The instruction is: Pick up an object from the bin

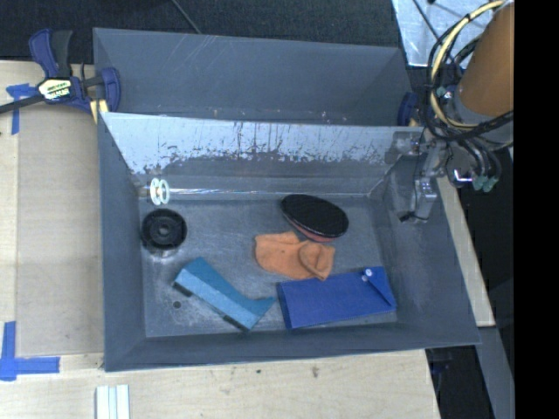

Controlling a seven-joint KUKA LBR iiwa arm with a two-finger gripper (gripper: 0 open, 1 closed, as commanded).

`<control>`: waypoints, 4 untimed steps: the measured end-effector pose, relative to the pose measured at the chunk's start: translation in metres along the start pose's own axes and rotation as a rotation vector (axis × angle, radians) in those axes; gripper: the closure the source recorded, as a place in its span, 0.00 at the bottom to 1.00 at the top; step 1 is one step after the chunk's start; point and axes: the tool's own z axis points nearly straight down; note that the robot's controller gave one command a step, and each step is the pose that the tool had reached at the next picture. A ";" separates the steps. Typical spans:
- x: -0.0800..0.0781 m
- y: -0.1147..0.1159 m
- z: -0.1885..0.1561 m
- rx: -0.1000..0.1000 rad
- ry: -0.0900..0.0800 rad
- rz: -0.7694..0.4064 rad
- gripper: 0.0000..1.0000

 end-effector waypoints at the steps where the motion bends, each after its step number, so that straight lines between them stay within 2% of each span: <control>1: -0.001 0.001 -0.005 0.002 -0.009 -0.003 0.00; 2: 0.013 0.046 0.008 0.003 -0.009 -0.059 0.00; 3: 0.002 0.091 0.043 0.000 -0.008 -0.046 0.00; 4: 0.018 0.108 0.052 0.000 -0.006 -0.061 0.00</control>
Offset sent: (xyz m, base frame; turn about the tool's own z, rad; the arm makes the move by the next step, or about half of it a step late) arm -0.0353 0.1273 -0.0316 -0.1620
